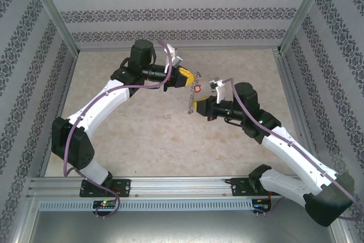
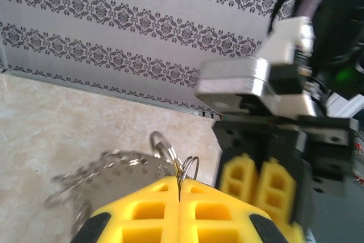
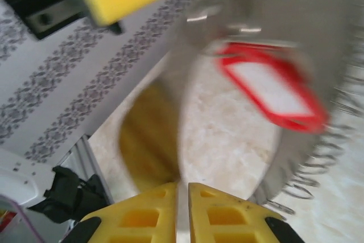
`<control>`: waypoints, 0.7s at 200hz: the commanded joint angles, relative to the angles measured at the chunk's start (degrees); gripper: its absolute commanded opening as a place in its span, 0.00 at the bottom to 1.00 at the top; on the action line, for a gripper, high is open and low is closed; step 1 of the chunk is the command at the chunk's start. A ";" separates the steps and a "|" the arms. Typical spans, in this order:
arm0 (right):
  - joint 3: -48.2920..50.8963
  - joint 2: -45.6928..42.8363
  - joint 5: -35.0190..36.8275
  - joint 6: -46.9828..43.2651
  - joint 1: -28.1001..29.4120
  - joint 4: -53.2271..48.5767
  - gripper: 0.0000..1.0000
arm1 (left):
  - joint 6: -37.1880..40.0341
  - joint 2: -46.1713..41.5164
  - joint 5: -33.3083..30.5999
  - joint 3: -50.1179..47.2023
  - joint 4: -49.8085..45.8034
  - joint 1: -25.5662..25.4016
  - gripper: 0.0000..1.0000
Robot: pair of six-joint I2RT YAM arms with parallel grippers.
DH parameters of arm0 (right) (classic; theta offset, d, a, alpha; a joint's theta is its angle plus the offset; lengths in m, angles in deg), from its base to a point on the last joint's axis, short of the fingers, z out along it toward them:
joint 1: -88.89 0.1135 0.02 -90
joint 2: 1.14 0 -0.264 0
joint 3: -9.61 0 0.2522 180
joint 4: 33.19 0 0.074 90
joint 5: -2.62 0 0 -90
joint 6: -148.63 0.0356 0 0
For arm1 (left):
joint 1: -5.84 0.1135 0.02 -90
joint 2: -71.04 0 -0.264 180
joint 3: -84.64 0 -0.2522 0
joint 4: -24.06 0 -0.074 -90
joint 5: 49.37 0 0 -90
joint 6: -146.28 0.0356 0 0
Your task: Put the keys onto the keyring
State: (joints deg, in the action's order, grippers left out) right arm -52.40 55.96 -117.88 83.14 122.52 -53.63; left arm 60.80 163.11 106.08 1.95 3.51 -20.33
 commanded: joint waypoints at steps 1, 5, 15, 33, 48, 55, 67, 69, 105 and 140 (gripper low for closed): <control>-1.58 1.96 3.40 0.20 4.32 3.29 0.20 | -2.21 -1.92 0.12 -0.98 5.75 -0.28 0.00; -1.79 2.18 3.58 -0.39 4.64 2.95 0.21 | -2.30 -1.98 0.13 -1.04 5.93 -0.35 0.00; -1.84 1.81 4.18 -1.75 4.78 1.96 0.24 | -2.49 -2.06 0.28 -1.19 6.25 -0.30 0.00; -0.61 -0.85 5.21 -3.70 2.70 -0.24 0.25 | -2.49 -2.01 0.64 -1.26 6.27 -0.28 0.00; 1.42 -4.33 2.73 -4.38 -0.20 -0.33 0.25 | -2.63 -2.08 1.52 -1.27 6.35 -0.37 0.00; 2.47 -6.38 1.70 -4.80 -1.71 -0.26 0.25 | -2.74 -2.20 1.96 -1.11 6.35 -0.33 0.00; 4.21 -10.48 0.64 -5.26 -4.35 0.23 0.27 | -2.76 -2.26 2.89 -0.94 6.26 -0.32 0.00; 4.50 -11.04 0.58 -5.26 -4.82 0.40 0.28 | -2.76 -2.38 3.03 -1.00 6.30 -0.29 0.00; 6.55 -16.34 -3.01 -4.81 -12.38 2.95 0.41 | -2.59 -2.46 5.32 0.08 5.23 -0.22 0.00; 4.80 -12.59 -5.42 -6.65 -14.22 5.56 0.44 | -2.59 -2.25 7.42 0.97 4.00 -0.21 0.00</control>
State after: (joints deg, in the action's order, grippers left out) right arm -46.82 40.70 -120.02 78.51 108.92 -51.16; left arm 58.74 162.96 109.60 0.71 6.36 -20.31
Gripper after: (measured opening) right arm 0.441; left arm 0.053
